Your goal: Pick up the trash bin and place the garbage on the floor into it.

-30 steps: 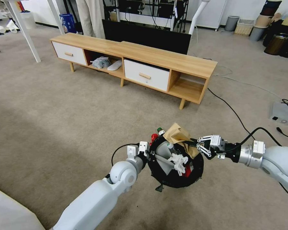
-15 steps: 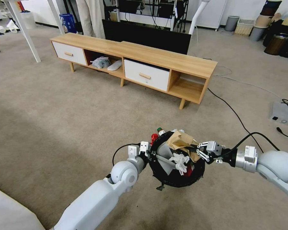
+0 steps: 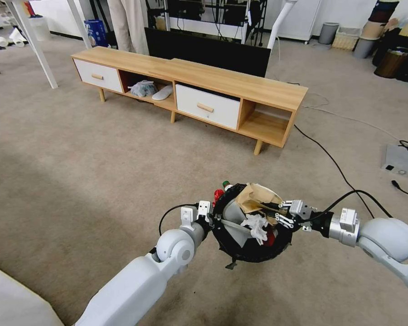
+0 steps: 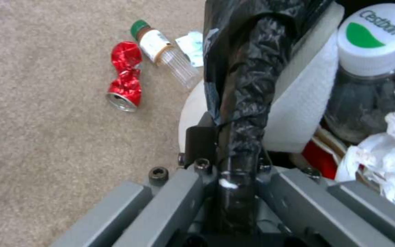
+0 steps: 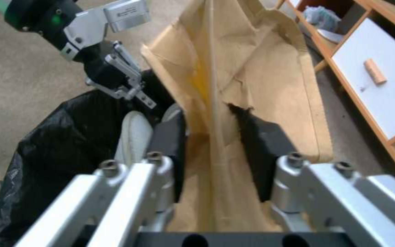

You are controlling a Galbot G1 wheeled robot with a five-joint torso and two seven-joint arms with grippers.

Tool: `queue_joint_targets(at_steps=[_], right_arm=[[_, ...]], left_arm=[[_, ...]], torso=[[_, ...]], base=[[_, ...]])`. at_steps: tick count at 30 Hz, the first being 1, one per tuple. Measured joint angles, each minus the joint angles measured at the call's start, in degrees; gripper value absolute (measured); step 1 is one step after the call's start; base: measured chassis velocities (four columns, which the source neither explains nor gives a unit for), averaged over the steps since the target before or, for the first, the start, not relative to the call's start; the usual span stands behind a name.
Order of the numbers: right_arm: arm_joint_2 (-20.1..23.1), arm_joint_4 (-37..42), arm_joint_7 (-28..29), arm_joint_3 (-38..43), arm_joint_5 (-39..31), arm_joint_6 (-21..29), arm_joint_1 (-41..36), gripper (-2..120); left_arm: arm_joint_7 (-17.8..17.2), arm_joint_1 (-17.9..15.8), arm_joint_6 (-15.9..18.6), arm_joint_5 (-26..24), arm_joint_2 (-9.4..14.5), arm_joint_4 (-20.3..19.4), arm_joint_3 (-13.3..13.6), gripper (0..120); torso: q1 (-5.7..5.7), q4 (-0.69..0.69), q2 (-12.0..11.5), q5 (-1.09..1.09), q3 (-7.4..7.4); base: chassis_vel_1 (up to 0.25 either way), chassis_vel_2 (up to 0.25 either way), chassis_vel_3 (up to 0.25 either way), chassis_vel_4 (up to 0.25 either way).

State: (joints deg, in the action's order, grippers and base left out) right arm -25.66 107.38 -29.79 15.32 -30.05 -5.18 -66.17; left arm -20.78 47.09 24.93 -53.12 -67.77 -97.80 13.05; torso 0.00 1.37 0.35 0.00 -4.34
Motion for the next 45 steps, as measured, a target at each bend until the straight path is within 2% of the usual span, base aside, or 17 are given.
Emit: queue_joint_targets(at_steps=[1, 2, 4, 7, 8, 9, 10, 12, 14, 18, 23, 37, 45], right_arm=[[0.0, 0.1, 0.2, 0.0, -0.2, 0.1, 0.0, 42], [0.0, 0.1, 0.2, 0.0, -0.2, 0.1, 0.0, 42], [-0.4, 0.3, 0.7, 0.0, -0.3, 0.2, 0.3, 54], [-0.5, 0.4, 0.9, -0.1, -0.4, 0.3, 0.4, 57], [-0.6, 0.6, 1.1, -0.2, -0.4, 0.3, 0.6, 63], [-0.6, 0.6, 1.1, -0.2, -0.4, 0.3, 0.6, 63], [-0.7, 0.9, 1.3, -0.2, -0.5, 0.3, 0.7, 73], [-0.7, 1.1, 1.3, -0.1, -0.6, 0.4, 0.7, 77], [-0.6, 1.5, 1.5, 0.0, -0.7, 0.4, 0.7, 90], [-0.4, 2.0, 1.7, 0.2, -0.9, 0.4, 0.6, 99], [0.0, 2.8, 2.2, 0.7, -1.3, 0.4, 0.4, 100], [0.1, 2.9, 3.5, 0.6, -1.5, 0.5, 0.0, 100], [0.4, 3.8, 3.9, 1.3, -1.9, 0.6, 0.1, 100]], left_arm=[[0.0, 0.2, 0.0, 0.0, 0.1, -0.1, -0.2, 0], [0.0, 0.2, 0.0, 0.0, 0.1, -0.1, -0.2, 0], [0.0, 0.6, 0.0, 0.1, 0.2, -0.3, -0.7, 0], [0.0, 0.7, 0.0, 0.2, 0.2, -0.3, -0.8, 0], [0.1, 1.0, 0.0, 0.3, 0.2, -0.4, -1.0, 0], [0.1, 1.0, 0.0, 0.3, 0.2, -0.4, -1.0, 0], [0.2, 1.4, -0.1, 0.3, 0.2, -0.4, -1.3, 0], [0.3, 1.6, -0.1, 0.3, 0.2, -0.4, -1.4, 0], [0.3, 2.0, -0.2, 0.6, 0.2, 0.0, -1.8, 0], [0.3, 2.1, -0.2, 0.6, -0.1, 0.4, -2.2, 0], [0.1, 2.1, -0.7, 0.5, -0.6, 1.9, -3.8, 0], [0.0, 2.7, -1.3, 0.9, -1.0, 2.7, -5.0, 0], [0.1, 2.9, -1.9, 1.4, -1.6, 4.1, -7.1, 0]], torso=[[0.00, 0.00, 0.0, 0.00, 0.00], [0.00, 0.00, 0.0, 0.00, 0.00], [0.00, 0.00, 0.0, 0.00, 0.00], [0.00, 0.00, 0.0, 0.00, 0.00], [0.00, 0.00, 0.0, 0.00, 0.00], [0.00, 0.00, 0.0, 0.00, 0.00], [0.00, 0.00, 0.0, 0.00, 0.00], [0.00, 0.01, 0.0, 0.00, 0.00], [0.00, 0.00, 0.0, 0.00, 0.00], [0.00, 0.00, 0.0, -0.01, 0.00], [0.00, 0.00, 0.0, 0.00, 0.00], [0.00, 0.00, 0.0, 0.00, 0.00], [0.00, 0.00, 0.0, 0.00, 0.00]], base=[[0.000, 0.000, 0.000, 0.000], [0.000, 0.000, 0.000, 0.000], [0.000, 0.000, 0.000, 0.000], [0.000, 0.000, 0.000, 0.000], [0.000, 0.000, 0.000, 0.000], [0.000, 0.000, 0.000, 0.000], [0.000, 0.000, 0.000, 0.000], [0.000, 0.000, 0.000, 0.000], [0.000, 0.000, 0.000, 0.000], [0.000, 0.000, 0.000, 0.000], [0.000, 0.000, 0.000, 0.000], [0.000, 0.000, 0.000, 0.000], [0.000, 0.000, 0.000, 0.000]])
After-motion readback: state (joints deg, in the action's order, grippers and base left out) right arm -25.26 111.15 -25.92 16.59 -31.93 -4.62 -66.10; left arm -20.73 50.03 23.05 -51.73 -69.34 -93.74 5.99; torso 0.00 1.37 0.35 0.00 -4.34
